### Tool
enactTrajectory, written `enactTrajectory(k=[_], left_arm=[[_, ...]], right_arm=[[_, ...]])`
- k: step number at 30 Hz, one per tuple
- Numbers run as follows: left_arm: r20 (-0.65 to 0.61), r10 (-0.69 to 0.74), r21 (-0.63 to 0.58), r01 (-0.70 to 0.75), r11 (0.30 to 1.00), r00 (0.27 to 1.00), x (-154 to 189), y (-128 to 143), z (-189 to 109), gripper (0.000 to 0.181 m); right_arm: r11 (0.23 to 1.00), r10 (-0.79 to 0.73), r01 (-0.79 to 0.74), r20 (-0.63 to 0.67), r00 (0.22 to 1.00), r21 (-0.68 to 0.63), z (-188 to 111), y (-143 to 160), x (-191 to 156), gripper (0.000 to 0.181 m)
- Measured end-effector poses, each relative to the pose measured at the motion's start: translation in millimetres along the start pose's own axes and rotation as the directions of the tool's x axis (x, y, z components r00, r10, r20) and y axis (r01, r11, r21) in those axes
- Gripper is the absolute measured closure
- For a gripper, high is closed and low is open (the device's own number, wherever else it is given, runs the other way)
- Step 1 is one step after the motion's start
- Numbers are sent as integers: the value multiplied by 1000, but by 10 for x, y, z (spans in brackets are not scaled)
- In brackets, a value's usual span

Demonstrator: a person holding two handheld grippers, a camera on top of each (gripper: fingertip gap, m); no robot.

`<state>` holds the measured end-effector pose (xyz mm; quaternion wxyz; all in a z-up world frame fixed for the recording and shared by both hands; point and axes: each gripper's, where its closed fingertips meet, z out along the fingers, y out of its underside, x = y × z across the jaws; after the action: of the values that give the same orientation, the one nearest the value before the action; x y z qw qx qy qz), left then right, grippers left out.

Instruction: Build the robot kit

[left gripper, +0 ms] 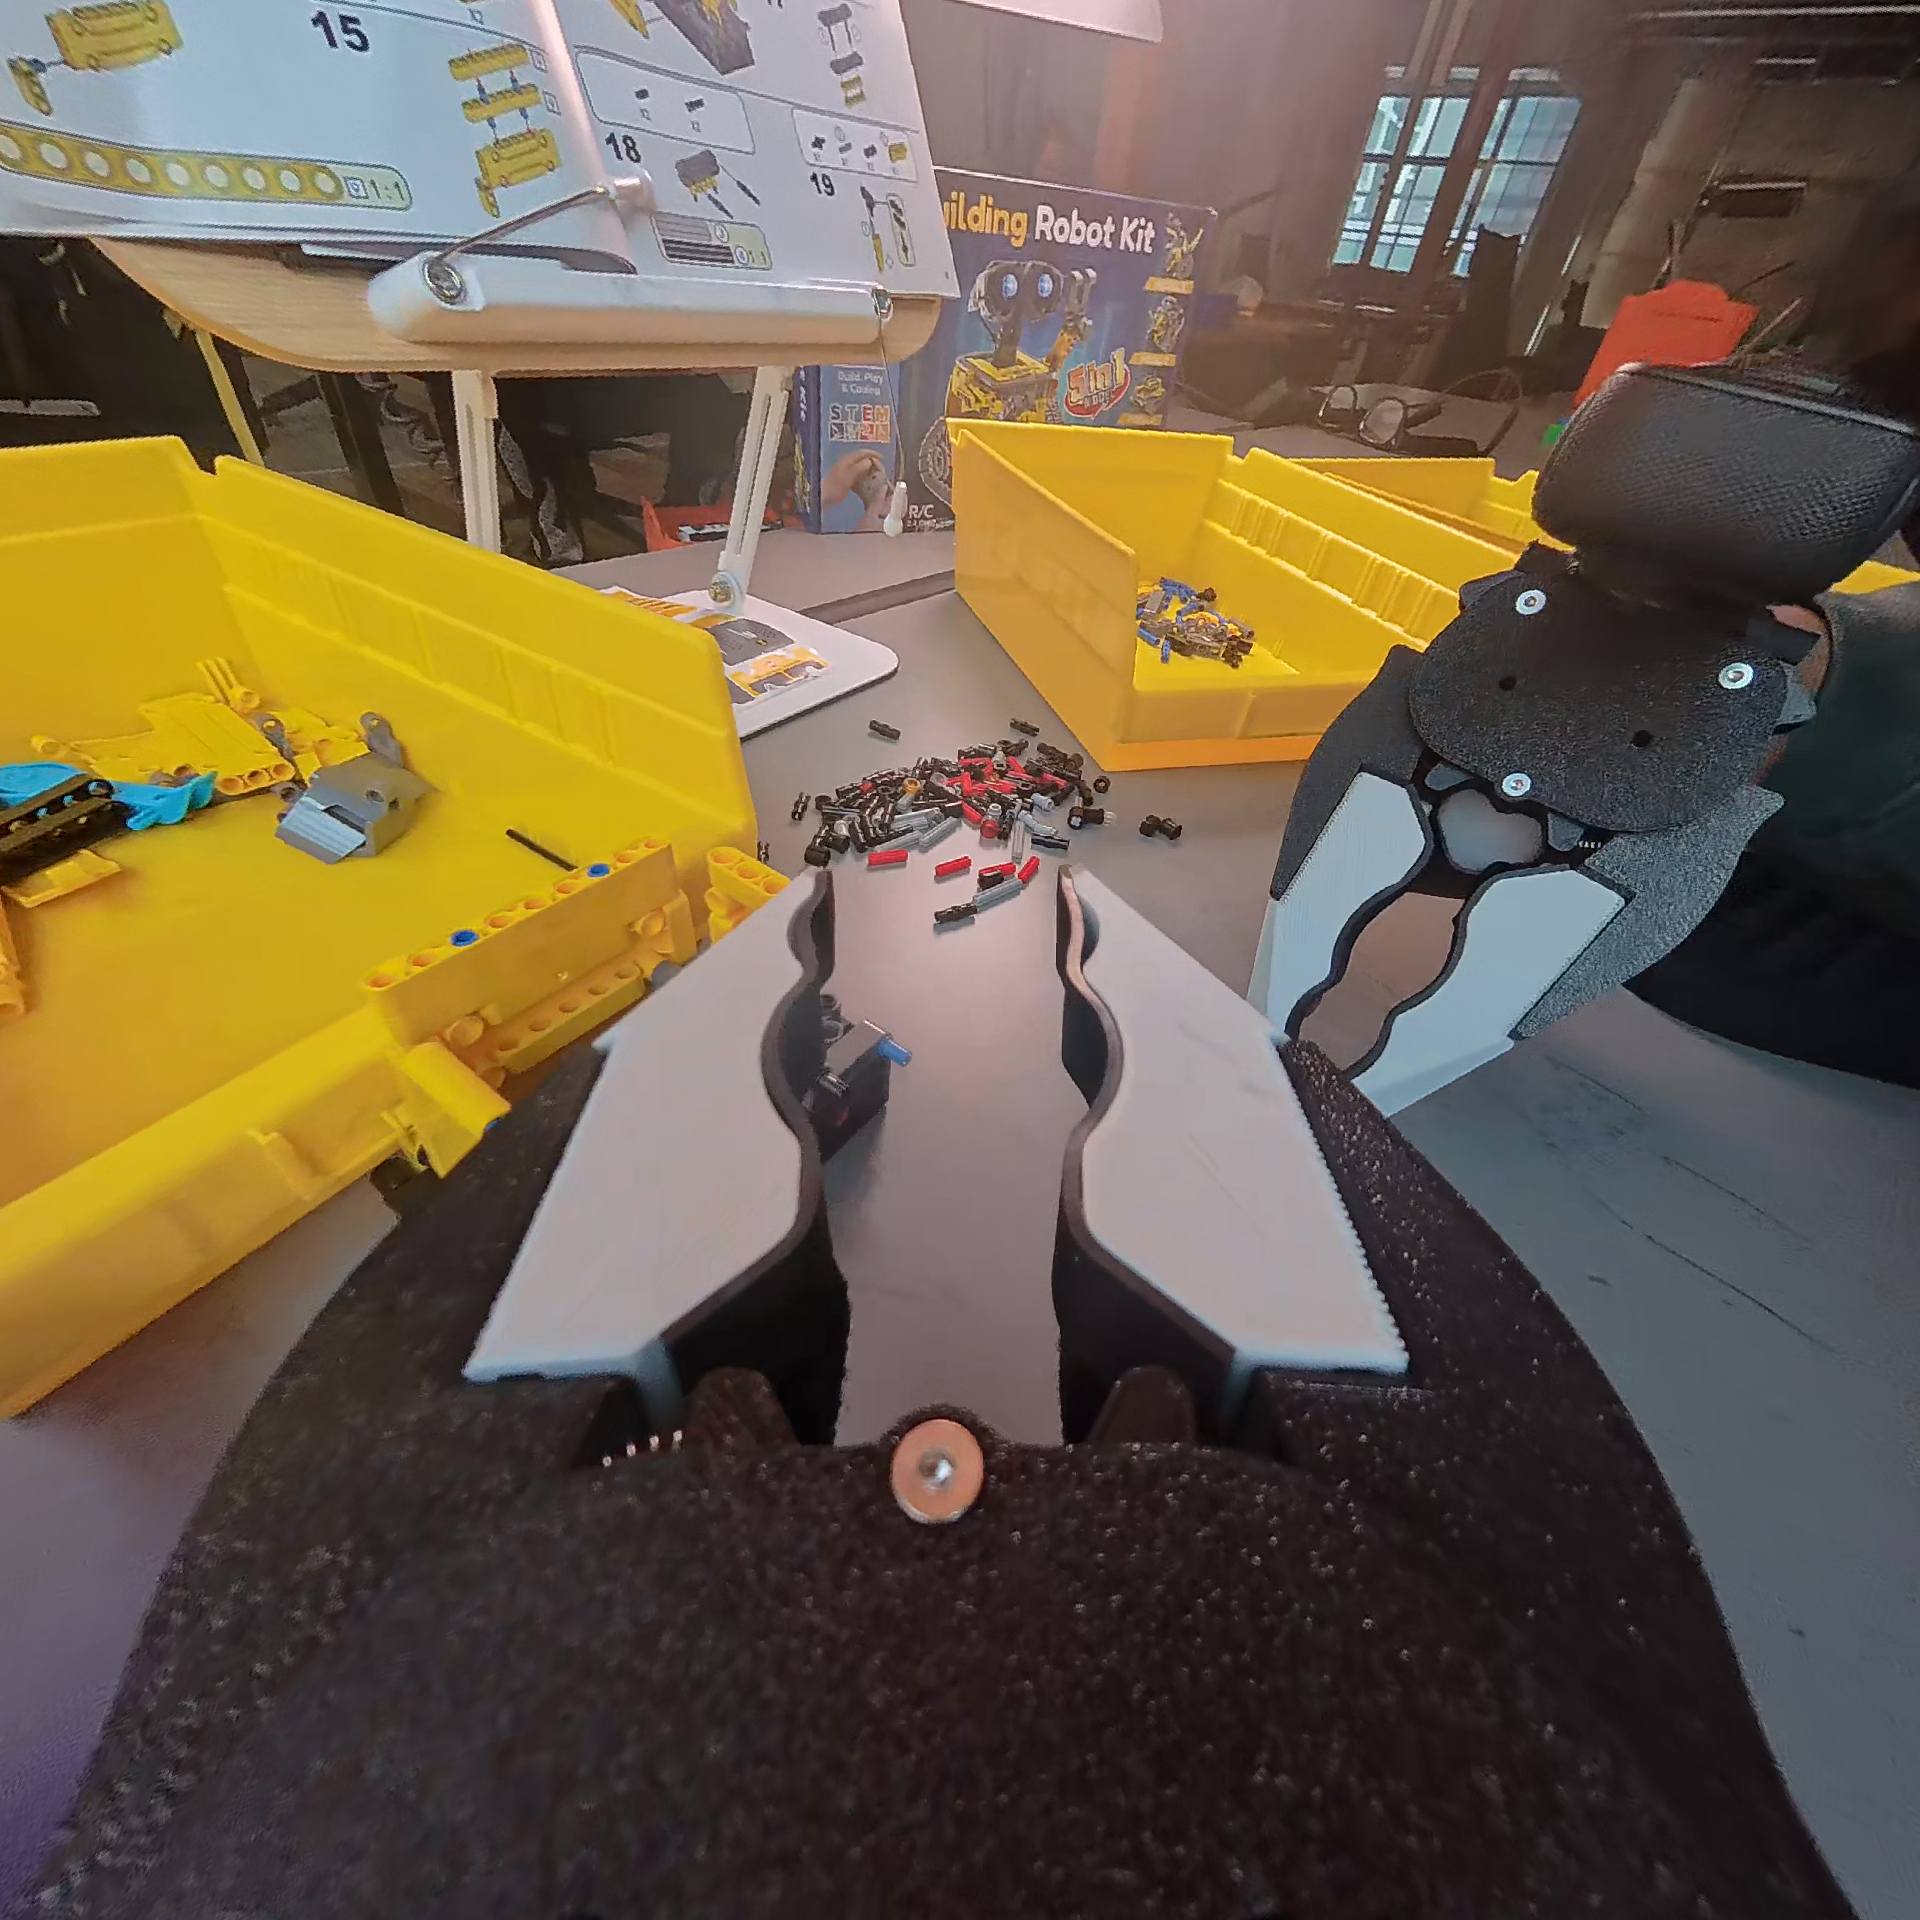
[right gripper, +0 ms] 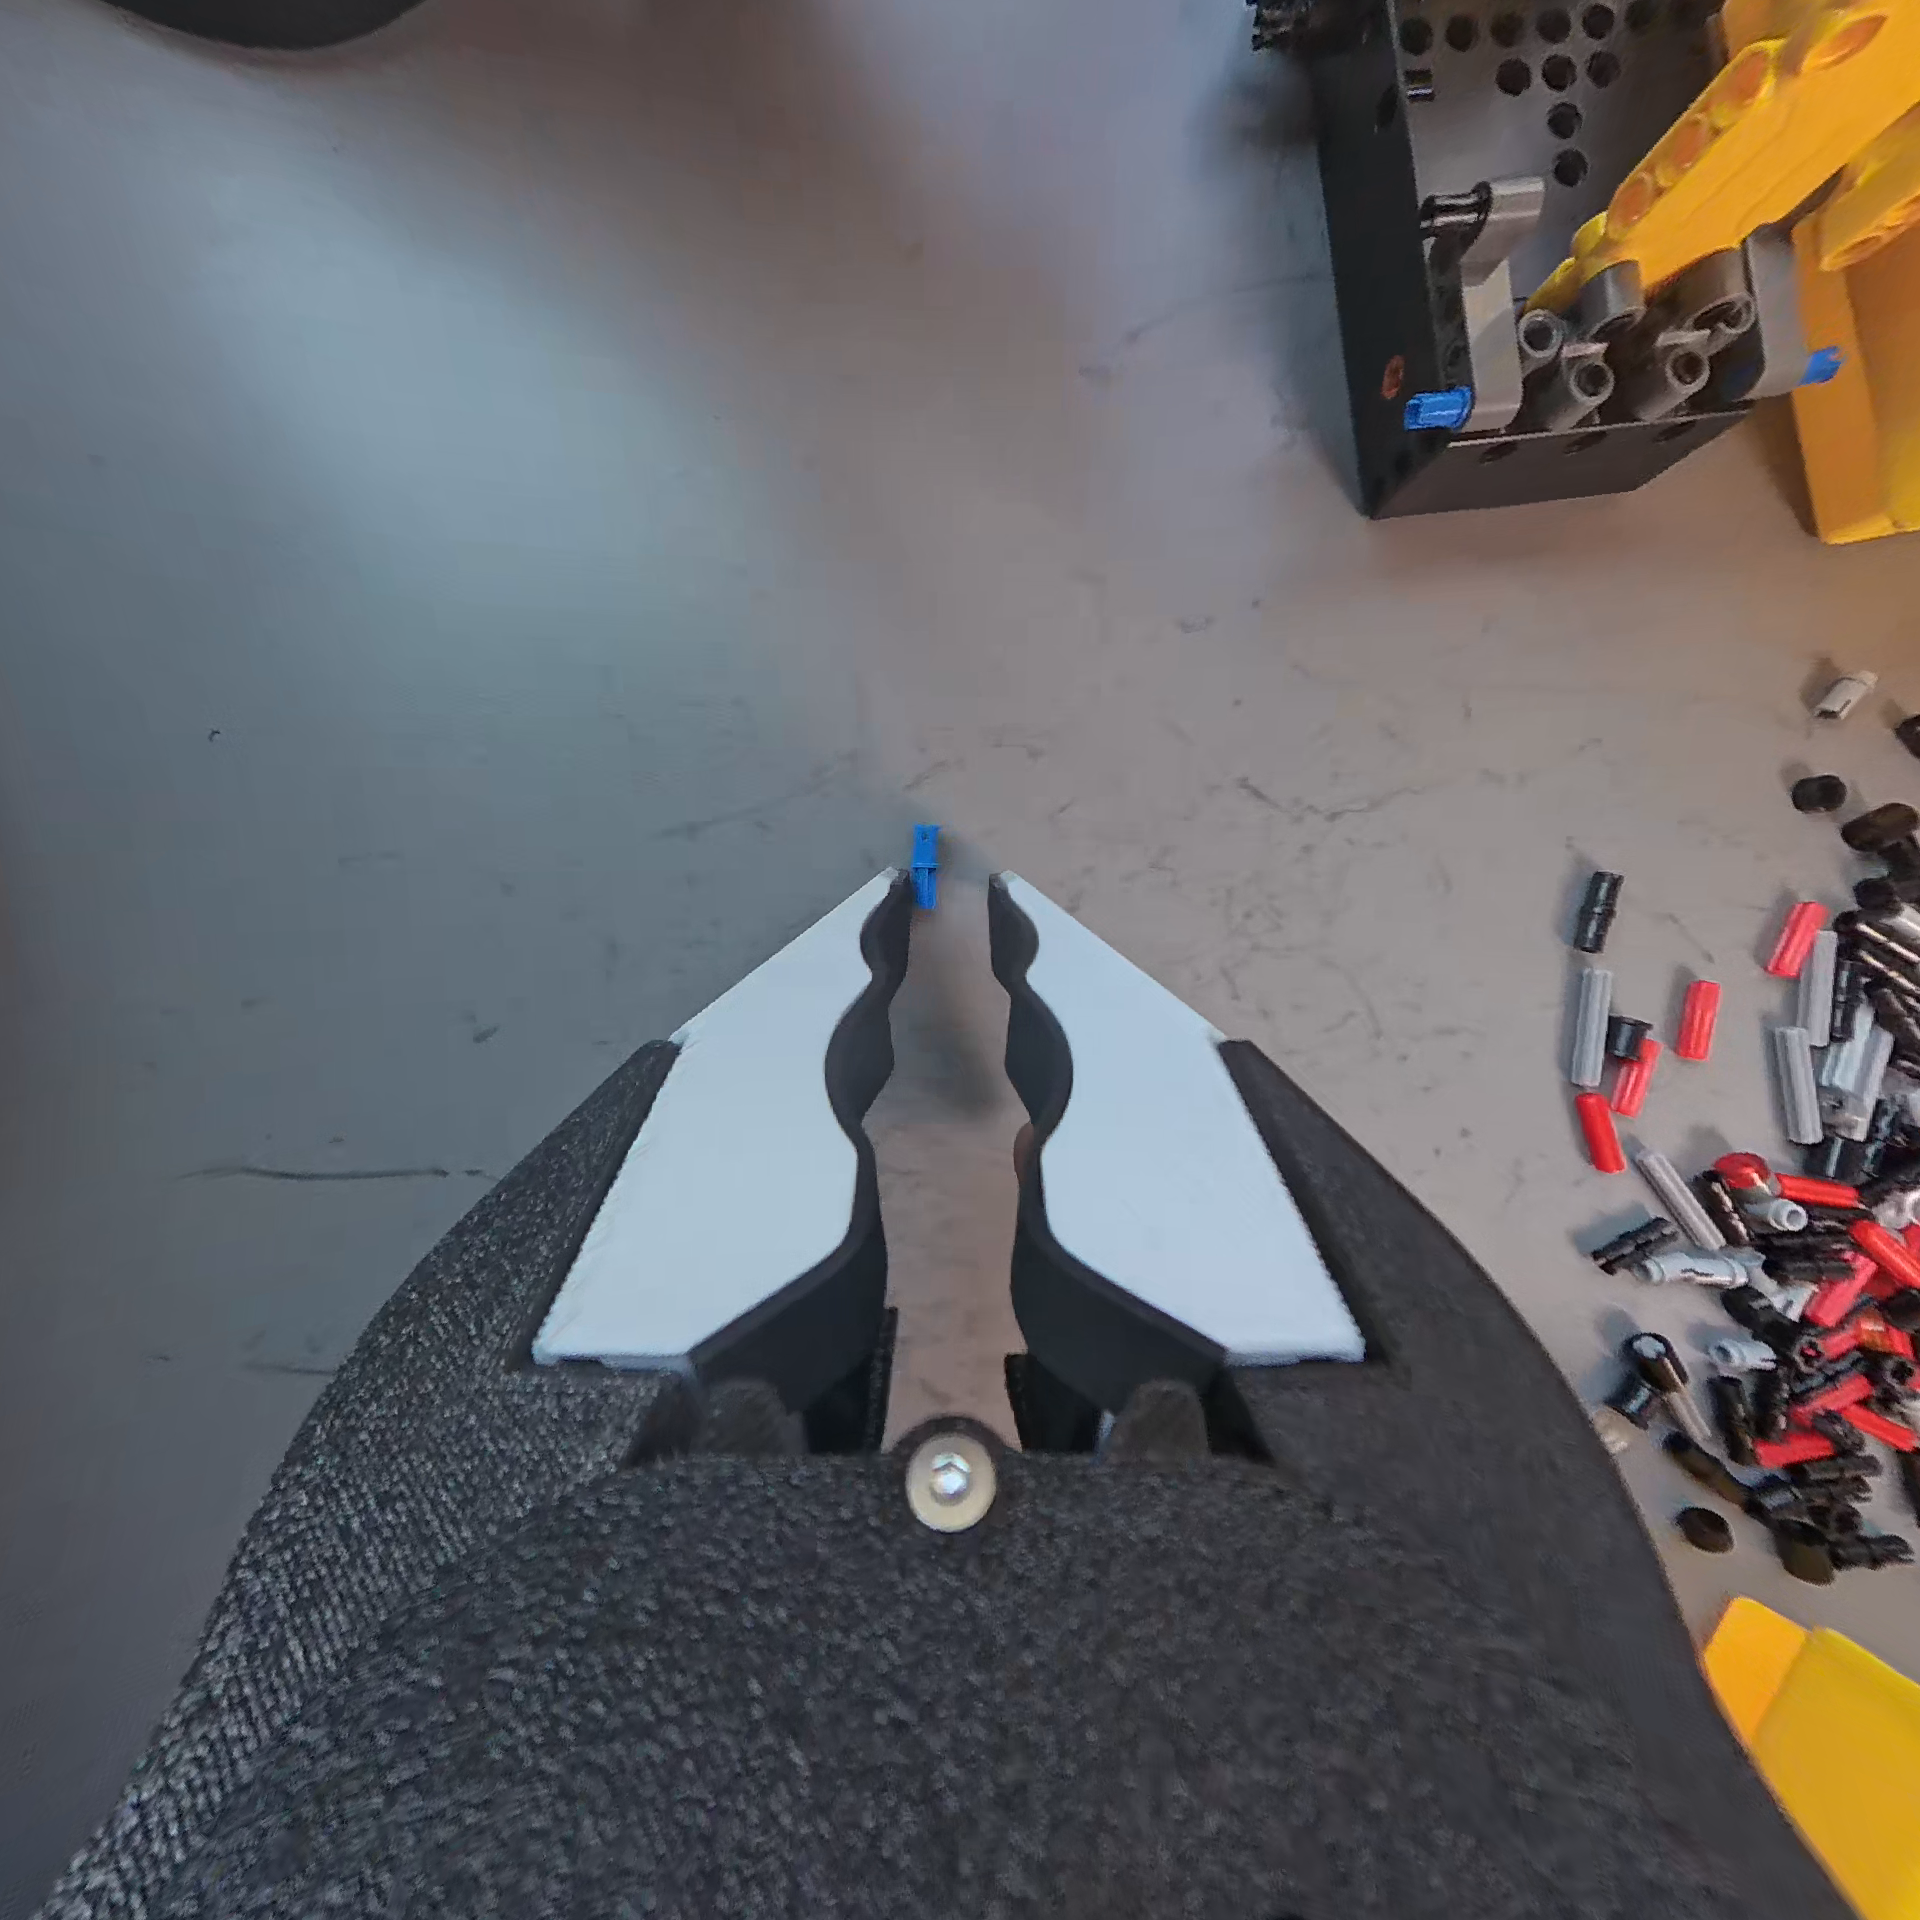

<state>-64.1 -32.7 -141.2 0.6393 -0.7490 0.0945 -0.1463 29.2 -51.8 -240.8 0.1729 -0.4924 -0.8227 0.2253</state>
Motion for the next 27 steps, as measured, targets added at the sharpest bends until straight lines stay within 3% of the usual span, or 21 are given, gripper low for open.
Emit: enactTrajectory(k=[12, 17, 22, 24, 26, 27], left_arm=[[11, -5, -3, 5, 1000, 1000, -30, 10, 8, 139], [13, -4, -4, 4, 1000, 1000, -35, 10, 0, 139], [19, 12, -3, -12, 1000, 1000, -36, -2, -10, 139], [24, 16, -5, -16, 1000, 1000, -42, 2, -8, 139], [36, 23, -6, -23, 1000, 999, -57, 7, -8, 139], [45, 28, -6, -28, 1000, 999, -68, 8, -8, 138]], right_arm=[[962, 104, -92, -32, 994, 258, -387, -115, 69, 146], [911, 113, -51, -130, 985, 408, -725, -184, 114, 144], [833, 241, -74, -239, 941, 548, -1102, -152, 218, 142], [793, 306, -65, -304, 902, 606, -1295, -115, 268, 151], [726, 403, -16, -406, 820, 688, -1616, -51, 361, 179], [689, 445, 8, -432, 784, 724, -1786, -10, 371, 181]])
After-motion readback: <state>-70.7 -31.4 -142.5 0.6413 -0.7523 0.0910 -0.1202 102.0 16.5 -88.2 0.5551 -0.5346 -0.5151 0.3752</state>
